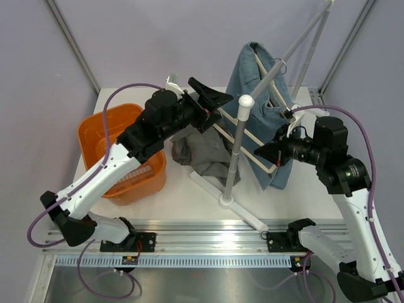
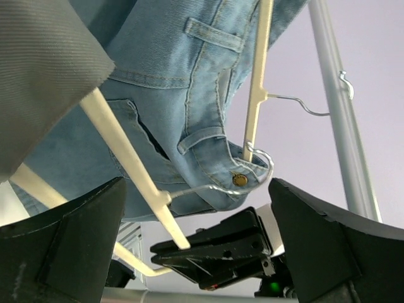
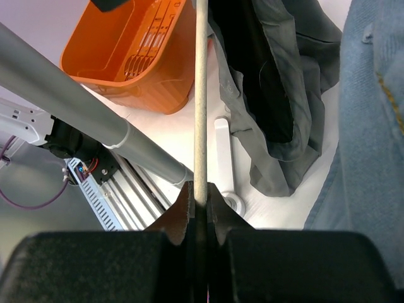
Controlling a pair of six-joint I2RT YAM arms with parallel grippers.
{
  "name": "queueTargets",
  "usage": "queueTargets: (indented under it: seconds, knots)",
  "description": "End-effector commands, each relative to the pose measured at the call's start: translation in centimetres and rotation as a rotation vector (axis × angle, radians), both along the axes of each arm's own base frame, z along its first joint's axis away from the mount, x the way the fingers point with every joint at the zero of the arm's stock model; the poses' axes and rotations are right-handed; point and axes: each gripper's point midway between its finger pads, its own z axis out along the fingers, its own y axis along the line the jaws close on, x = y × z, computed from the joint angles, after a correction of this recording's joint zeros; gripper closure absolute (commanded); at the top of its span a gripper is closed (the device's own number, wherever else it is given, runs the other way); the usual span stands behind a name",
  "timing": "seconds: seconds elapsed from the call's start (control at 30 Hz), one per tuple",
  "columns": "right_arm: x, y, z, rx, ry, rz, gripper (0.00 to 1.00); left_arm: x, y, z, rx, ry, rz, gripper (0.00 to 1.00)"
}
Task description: Remove the skirt from the hanger
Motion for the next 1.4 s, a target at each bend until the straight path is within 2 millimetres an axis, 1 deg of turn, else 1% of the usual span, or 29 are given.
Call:
queueTargets:
  seconds: [0.0,0.07,0.1,0.13,0.17,0.2,0.23,0.27,0.3,0.33,0.4,0.43,0.5,0.53,0.57,0.6,0.63,0.67,0.7,0.73,0.77,0.83,0.93,1.07,1.1,1.13,1.17,1.27,1.37]
  knots:
    - [0.5,0.3,2.9,0.05,-0.131,0.001,1.0,-0.7,2.4,3.2,-0.01,-0.11,0.042,0.01]
    - [0.6,0.3,2.9,0.055,-0.135,-0.005,1.0,-0.9,3.1,2.8,0.032,-0.124,0.049,0.01]
    - [0.6,0.3,3.0,0.057,-0.137,-0.009,1.0,-1.4,4.0,3.3,0.039,-0.14,0.06,0.01]
    - [0.6,0.2,3.0,0.059,-0.136,-0.013,1.0,-1.3,4.9,3.2,0.075,-0.165,0.09,0.01]
    - [0.6,0.1,3.1,0.06,-0.144,-0.019,1.0,-1.5,5.7,2.7,0.116,-0.164,0.109,0.01]
    - [0.5,0.2,3.2,0.061,-0.147,-0.017,1.0,-2.2,7.1,3.4,0.126,-0.188,0.135,0.01]
    - [0.4,0.1,3.3,0.063,-0.145,-0.018,1.0,-1.9,8.5,3.4,0.179,-0.222,0.188,0.01]
    - [0.2,0.2,3.5,0.07,-0.15,-0.014,1.0,-2.1,9.6,2.6,0.233,-0.219,0.206,0.01]
    - [0.1,0.2,3.5,0.073,-0.147,-0.011,1.0,-2.2,11.4,2.9,0.281,-0.252,0.26,0.02]
    - [-0.1,0.3,3.7,0.081,-0.144,-0.004,1.0,-2.5,12.5,2.0,0.335,-0.24,0.281,0.02]
    - [-0.5,0.4,3.9,0.091,-0.149,0.001,1.0,-2.2,14.7,1.1,0.417,-0.243,0.356,0.04]
    - [-0.6,0.4,4.1,0.097,-0.149,0.002,1.0,-2.6,15.8,0.6,0.467,-0.255,0.37,0.04]
    - [-1.0,0.3,4.5,0.109,-0.158,0.003,1.0,-2.6,17.0,-1.0,0.54,-0.249,0.392,0.04]
    - [-1.3,0.5,4.8,0.119,-0.158,0.014,1.0,-2.7,17.6,-1.3,0.573,-0.266,0.392,0.04]
    - [-1.5,0.5,5.0,0.125,-0.161,0.017,1.0,-2.8,17.8,-1.8,0.594,-0.272,0.386,0.03]
    - [-1.7,0.6,5.1,0.13,-0.161,0.024,1.0,-2.7,17.6,-3.5,0.632,-0.265,0.365,0.01]
    - [-1.9,0.6,5.5,0.141,-0.16,0.032,1.0,-2.7,17.7,-4.3,0.68,-0.288,0.342,0.01]
    - [-2.1,0.7,5.7,0.148,-0.162,0.036,1.0,-2.8,17.8,-4.0,0.673,-0.327,0.34,0.01]
    - [-2.2,0.7,5.8,0.152,-0.158,0.039,1.0,-2.9,17.5,-4.5,0.683,-0.354,0.316,0.01]
    - [-2.5,0.7,6.1,0.16,-0.152,0.043,1.0,-2.4,17.1,-5.9,0.723,-0.407,0.295,0.01]
    - [-2.6,0.8,6.1,0.162,-0.146,0.048,1.0,-2.9,17.4,-5.8,0.713,-0.452,0.292,0.01]
    - [-3.2,1.0,6.4,0.173,-0.135,0.069,1.0,-2.6,17.1,-7.2,0.73,-0.518,0.265,0.01]
    - [-3.9,1.2,7.0,0.195,-0.129,0.097,1.0,-2.4,16.8,-8.1,0.755,-0.601,0.225,0.01]
    - [-4.6,1.2,7.2,0.197,-0.131,0.108,1.0,-2.2,16.4,-8.2,0.777,-0.681,0.189,0.01]
    - [-4.6,1.2,7.2,0.195,-0.131,0.112,1.0,-2.4,15.8,-8.1,0.764,-0.715,0.152,0.01]
    - [-4.8,1.2,7.0,0.194,-0.123,0.119,1.0,-2.3,15.4,-7.3,0.734,-0.754,0.152,0.01]
    - [-4.8,1.3,6.9,0.192,-0.117,0.123,1.0,-2.2,15.1,-7.5,0.732,-0.763,0.137,0.01]
    - [-5.0,1.3,6.7,0.188,-0.11,0.128,1.0,-1.9,14.0,-7.1,0.718,-0.82,0.084,0.01]
    - [-5.1,1.3,6.8,0.186,-0.113,0.134,1.0,-1.8,12.4,-8.0,0.699,-0.845,-0.028,0.01]
